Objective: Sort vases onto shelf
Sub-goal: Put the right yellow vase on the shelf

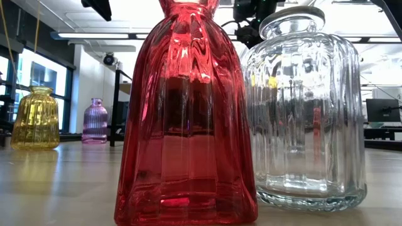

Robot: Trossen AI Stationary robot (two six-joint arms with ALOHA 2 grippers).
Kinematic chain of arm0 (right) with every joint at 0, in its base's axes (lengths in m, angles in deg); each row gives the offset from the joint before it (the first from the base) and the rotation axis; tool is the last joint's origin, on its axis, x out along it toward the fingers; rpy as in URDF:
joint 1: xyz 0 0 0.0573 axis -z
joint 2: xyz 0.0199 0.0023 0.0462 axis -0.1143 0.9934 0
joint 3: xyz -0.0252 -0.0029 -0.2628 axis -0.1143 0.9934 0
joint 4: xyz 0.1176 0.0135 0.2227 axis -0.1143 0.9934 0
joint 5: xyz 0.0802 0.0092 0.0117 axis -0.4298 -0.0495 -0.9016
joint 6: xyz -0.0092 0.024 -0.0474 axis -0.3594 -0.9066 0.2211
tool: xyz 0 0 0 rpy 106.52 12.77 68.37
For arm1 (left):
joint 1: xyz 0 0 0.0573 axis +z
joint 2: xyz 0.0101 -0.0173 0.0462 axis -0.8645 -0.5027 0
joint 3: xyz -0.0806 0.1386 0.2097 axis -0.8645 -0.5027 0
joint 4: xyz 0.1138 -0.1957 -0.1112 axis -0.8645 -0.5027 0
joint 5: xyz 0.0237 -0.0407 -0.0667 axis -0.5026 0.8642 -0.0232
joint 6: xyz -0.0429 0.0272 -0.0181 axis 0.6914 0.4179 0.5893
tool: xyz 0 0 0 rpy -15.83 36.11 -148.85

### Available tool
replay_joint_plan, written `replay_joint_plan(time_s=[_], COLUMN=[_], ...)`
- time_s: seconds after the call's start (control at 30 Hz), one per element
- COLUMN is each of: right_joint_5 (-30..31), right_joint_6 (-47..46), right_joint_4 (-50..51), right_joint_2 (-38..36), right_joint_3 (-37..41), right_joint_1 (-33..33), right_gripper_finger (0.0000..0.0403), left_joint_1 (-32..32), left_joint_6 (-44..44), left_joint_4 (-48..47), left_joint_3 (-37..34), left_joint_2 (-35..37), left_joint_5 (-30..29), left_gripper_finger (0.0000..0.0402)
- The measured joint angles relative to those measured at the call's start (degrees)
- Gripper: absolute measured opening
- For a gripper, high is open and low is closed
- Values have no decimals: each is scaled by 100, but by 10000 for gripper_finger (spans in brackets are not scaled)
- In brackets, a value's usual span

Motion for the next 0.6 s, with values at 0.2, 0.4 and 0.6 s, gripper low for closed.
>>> replay_joint_plan(time_s=[0.2,0.4,0.6], right_joint_5=[-14,-16,-16], right_joint_6=[89,107,107], right_joint_4=[1,8,7], right_joint_2=[0,-89,-142], right_joint_3=[0,2,0], right_joint_1=[0,0,2], right_gripper_finger=[44,47,78], left_joint_1=[0,0,0], left_joint_6=[0,0,0], left_joint_4=[-1,-1,2], left_joint_3=[1,0,-1], left_joint_2=[0,0,0], left_joint_5=[-1,-1,-1], left_gripper_finger=[90,90,90])
